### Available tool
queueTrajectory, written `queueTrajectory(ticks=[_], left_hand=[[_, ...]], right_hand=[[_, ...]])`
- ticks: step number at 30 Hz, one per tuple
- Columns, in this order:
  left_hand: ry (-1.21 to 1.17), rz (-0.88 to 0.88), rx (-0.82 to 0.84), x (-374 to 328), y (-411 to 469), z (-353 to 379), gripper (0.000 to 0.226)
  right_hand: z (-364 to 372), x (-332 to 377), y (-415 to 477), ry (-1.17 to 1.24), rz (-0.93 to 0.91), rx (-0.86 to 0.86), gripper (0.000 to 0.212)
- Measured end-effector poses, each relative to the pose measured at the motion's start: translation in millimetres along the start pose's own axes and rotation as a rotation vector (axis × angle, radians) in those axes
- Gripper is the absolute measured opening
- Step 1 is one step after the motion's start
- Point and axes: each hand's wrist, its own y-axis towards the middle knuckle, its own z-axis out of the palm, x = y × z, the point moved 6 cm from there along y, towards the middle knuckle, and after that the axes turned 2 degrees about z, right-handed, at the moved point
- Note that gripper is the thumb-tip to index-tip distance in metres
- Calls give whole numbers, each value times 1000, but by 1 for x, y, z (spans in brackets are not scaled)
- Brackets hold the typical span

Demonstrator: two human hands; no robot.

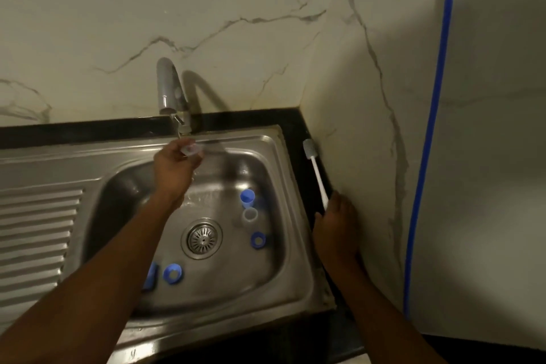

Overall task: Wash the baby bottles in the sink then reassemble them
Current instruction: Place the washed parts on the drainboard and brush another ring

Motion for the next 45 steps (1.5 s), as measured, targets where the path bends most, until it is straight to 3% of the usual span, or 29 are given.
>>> queueTrajectory(ticks=[3,7,9,13,18,22,25,30,33,35,37,39,43,45], left_hand=[[7,43,-100,3,-2,-8,36],[29,41,-23,12,2,-16,28],[-70,-60,-70,13,14,-27,20],[-305,-329,77,13,30,-23,20],[-391,-444,149,9,29,-25,8],[-225,-324,244,-2,15,-29,8],[-164,-269,237,-8,4,-34,20],[-155,-346,294,-25,-17,-43,36],[-13,-345,358,-41,-30,-51,40],[153,-306,387,-60,-46,-56,36],[177,-222,363,-87,-61,-55,30],[52,-46,269,-126,-76,-53,27],[-12,582,-1,-190,-118,-61,36],[207,672,-21,-150,-121,-58,36]], right_hand=[[-16,7,-14,84,-4,-94,57],[-32,52,-35,153,-103,-136,56],[-36,84,-47,184,-132,-150,55],[-23,152,-65,323,-130,-63,36],[6,213,-72,481,-110,39,32],[9,246,-58,488,-91,162,37],[5,279,-46,422,-223,250,28],[10,289,-31,424,-306,295,15],[10,290,-32,347,-334,426,18],[-3,298,-40,122,-411,525,14],[-37,310,-45,72,-526,511,16],[-90,320,-50,312,-649,390,16],[-162,314,-89,1025,-782,-14,18],[-108,295,-99,1136,-658,72,21]])
